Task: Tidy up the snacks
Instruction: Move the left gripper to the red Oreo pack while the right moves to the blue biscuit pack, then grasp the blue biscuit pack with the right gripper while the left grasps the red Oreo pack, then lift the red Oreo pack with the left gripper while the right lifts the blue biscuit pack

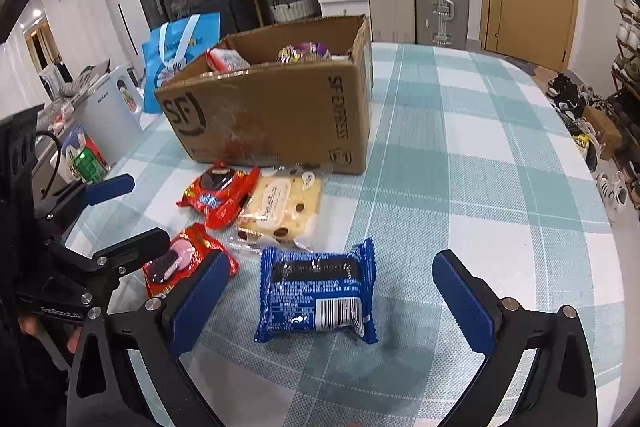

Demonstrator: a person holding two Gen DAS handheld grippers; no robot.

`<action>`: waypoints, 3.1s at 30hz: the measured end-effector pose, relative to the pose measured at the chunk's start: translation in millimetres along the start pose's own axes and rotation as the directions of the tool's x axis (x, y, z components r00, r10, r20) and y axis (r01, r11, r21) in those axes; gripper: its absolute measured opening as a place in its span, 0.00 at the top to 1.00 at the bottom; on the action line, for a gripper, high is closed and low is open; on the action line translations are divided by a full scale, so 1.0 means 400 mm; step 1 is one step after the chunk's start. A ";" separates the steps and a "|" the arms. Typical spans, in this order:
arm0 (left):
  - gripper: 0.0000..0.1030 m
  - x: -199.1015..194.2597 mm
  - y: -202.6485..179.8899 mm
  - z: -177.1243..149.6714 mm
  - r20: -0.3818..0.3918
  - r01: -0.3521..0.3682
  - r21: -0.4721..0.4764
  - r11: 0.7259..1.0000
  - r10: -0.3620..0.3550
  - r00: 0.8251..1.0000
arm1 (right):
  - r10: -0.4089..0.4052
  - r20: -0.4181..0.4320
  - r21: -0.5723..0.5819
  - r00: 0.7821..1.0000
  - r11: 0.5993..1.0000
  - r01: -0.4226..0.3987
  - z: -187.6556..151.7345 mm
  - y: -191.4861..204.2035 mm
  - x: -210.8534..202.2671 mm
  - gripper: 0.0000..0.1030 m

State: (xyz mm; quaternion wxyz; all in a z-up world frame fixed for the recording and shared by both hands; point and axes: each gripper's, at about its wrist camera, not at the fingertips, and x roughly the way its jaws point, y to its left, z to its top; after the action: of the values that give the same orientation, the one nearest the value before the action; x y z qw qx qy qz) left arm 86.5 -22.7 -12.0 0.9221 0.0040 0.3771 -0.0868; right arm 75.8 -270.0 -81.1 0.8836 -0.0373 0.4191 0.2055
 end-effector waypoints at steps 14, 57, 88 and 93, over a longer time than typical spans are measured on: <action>0.01 0.051 -0.065 -0.037 -0.091 0.059 0.097 0.994 -0.050 0.995 | -0.020 -0.119 -0.013 0.993 1.000 0.019 -0.027 -0.002 0.081 0.00; 0.00 0.113 -0.077 -0.052 -0.184 0.047 0.103 0.994 -0.027 0.983 | -0.087 -0.041 -0.032 0.995 0.996 0.086 -0.032 0.000 0.079 0.40; 0.59 0.076 -0.137 -0.053 -0.131 0.114 0.176 0.978 -0.091 0.987 | -0.074 -0.040 -0.026 0.996 0.997 0.073 -0.033 -0.005 0.080 0.40; 0.59 0.060 -0.125 -0.046 -0.110 0.109 0.163 0.981 -0.092 0.990 | -0.069 -0.039 -0.021 0.997 0.997 0.069 -0.032 -0.008 0.079 0.40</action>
State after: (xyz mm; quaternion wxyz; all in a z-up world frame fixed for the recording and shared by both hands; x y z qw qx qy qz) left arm 82.4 -74.2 -38.8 0.8923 0.0675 0.4148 -0.1647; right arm 85.5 -265.4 -113.7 0.8813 -0.0645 0.4329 0.1782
